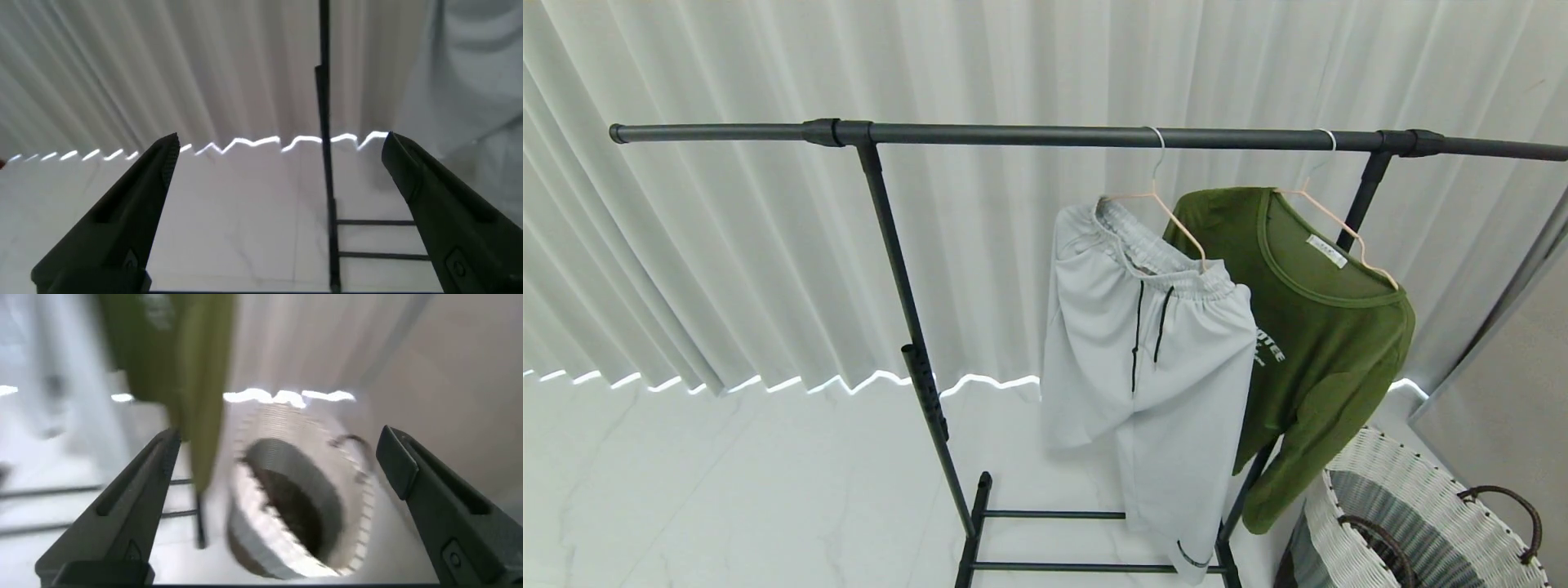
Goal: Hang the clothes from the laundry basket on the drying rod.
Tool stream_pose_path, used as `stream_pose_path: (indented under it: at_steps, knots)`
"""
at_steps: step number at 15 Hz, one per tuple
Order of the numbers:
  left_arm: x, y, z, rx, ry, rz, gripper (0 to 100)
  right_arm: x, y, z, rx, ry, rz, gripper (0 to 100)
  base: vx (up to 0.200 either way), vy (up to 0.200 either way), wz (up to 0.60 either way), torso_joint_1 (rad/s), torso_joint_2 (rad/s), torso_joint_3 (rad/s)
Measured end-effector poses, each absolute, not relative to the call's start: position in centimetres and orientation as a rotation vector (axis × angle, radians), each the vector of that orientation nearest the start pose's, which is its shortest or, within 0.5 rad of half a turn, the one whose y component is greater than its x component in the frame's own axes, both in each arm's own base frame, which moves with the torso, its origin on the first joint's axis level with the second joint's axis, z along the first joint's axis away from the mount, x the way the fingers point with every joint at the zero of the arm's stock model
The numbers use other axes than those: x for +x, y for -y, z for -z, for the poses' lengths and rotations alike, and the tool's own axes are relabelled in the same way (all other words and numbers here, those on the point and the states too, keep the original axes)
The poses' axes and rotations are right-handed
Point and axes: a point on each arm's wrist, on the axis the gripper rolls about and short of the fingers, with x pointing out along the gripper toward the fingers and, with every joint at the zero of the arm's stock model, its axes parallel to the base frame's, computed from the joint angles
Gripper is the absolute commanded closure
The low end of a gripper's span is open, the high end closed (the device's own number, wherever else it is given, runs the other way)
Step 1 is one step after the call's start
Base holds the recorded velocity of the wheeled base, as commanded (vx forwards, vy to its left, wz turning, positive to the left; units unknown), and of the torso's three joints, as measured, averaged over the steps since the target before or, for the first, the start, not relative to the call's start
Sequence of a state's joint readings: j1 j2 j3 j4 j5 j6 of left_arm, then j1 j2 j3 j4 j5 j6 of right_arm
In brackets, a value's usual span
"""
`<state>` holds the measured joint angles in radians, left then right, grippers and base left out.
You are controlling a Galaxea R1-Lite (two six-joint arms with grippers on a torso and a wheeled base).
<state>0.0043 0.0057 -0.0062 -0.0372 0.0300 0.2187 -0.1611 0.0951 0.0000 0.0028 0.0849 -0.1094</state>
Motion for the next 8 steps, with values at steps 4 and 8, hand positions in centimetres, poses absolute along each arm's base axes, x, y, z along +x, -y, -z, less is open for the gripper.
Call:
stream_pose_path:
  at_steps: [4, 8]
  knots:
    - [-2.33, 0.43, -7.77, 0.172, 0.033, 0.181, 0, -1.52, -0.43, -7.65, -0.098, -0.105, 0.043, 0, 0.0, 0.0, 0.0, 0.0, 0.0, 0.0]
    - [-2.33, 0.43, -7.55, 0.14, 0.01, 0.185, 0, -1.63, -0.24, -7.63, -0.105, -0.09, -0.081, 0, 0.0, 0.0, 0.0, 0.0, 0.0, 0.0]
